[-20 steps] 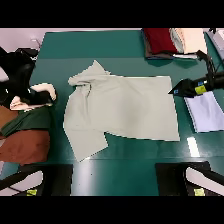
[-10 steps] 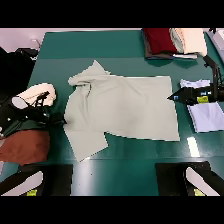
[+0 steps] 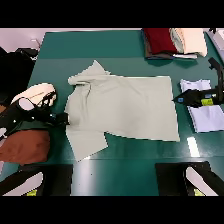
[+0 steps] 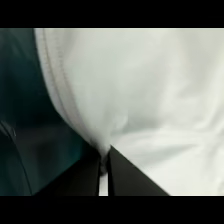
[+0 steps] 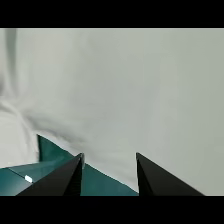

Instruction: Fold the shirts.

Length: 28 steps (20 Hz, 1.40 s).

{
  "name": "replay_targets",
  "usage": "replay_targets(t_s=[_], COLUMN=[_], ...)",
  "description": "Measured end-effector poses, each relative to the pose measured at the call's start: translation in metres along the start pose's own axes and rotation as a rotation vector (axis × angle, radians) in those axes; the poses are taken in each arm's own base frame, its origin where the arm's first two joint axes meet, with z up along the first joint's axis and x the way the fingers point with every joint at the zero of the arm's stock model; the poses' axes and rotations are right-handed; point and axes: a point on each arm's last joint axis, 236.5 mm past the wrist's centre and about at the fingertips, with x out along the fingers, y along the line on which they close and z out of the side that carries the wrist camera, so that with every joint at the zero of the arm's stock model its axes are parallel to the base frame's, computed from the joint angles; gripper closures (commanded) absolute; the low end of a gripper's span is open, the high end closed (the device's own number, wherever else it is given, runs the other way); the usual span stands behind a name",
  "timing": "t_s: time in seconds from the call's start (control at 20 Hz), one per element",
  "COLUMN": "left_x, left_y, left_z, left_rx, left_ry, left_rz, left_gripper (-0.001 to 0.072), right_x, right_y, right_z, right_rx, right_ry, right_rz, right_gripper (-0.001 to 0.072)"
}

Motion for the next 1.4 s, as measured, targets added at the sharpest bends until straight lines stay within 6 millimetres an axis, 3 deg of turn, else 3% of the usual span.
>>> replay_targets(t_s=[0.05,0.15,0.25,0.35,0.5,0.65,0.8,0.85,0.9,1.05,1.15,1.2,1.3,1.4], left_x=[-0.008,-0.026,-0.042,-0.052,-0.059,-0.062,-0.063,-0.063,-0.063,-0.072,-0.097,-0.116,-0.173,-0.248], left_y=[-0.006,-0.019,-0.029,-0.035,-0.039,-0.041,-0.041,-0.041,-0.042,-0.046,-0.059,-0.068,-0.095,-0.130], left_z=[0.006,0.016,0.026,0.030,0.034,0.035,0.035,0.035,0.035,0.038,0.048,0.055,0.069,0.077], left_rx=[0.019,0.065,0.102,0.123,0.137,0.142,0.144,0.145,0.145,0.160,0.194,0.217,0.281,0.362], left_ry=[-0.016,-0.056,-0.098,-0.120,-0.140,-0.147,-0.148,-0.148,-0.149,-0.172,-0.246,-0.299,-0.445,-0.628], left_rz=[-0.009,-0.025,-0.033,-0.039,-0.041,-0.044,-0.045,-0.044,-0.045,-0.048,-0.053,-0.056,-0.070,-0.082], left_gripper=[0.0680,0.0680,0.0680,0.0680,0.0679,0.0679,0.0679,0.0680,0.0680,0.0680,0.0680,0.0680,0.0680,0.0681], right_x=[0.001,0.005,0.011,0.020,0.042,0.062,0.080,0.086,0.092,0.099,0.089,0.078,0.043,-0.011], right_y=[-0.019,-0.063,-0.106,-0.132,-0.144,-0.137,-0.122,-0.119,-0.117,-0.112,-0.104,-0.090,-0.065,-0.023], right_z=[-0.010,-0.038,-0.074,-0.105,-0.133,-0.148,-0.156,-0.157,-0.156,-0.139,-0.111,-0.092,-0.043,0.010], right_rx=[0.041,0.141,0.262,0.386,0.512,0.538,0.486,0.457,0.422,0.301,0.198,0.145,0.028,-0.103], right_ry=[0.028,0.098,0.183,0.249,0.301,0.375,0.457,0.467,0.469,0.406,0.315,0.262,0.109,-0.089], right_rz=[-0.043,-0.133,-0.206,-0.211,-0.165,-0.117,-0.096,-0.102,-0.114,-0.164,-0.199,-0.192,-0.212,-0.228], right_gripper=[0.0319,0.0167,0.0188,0.0207,0.0209,0.0231,0.0435,0.0577,0.0690,0.0695,0.0696,0.0695,0.0695,0.0696])
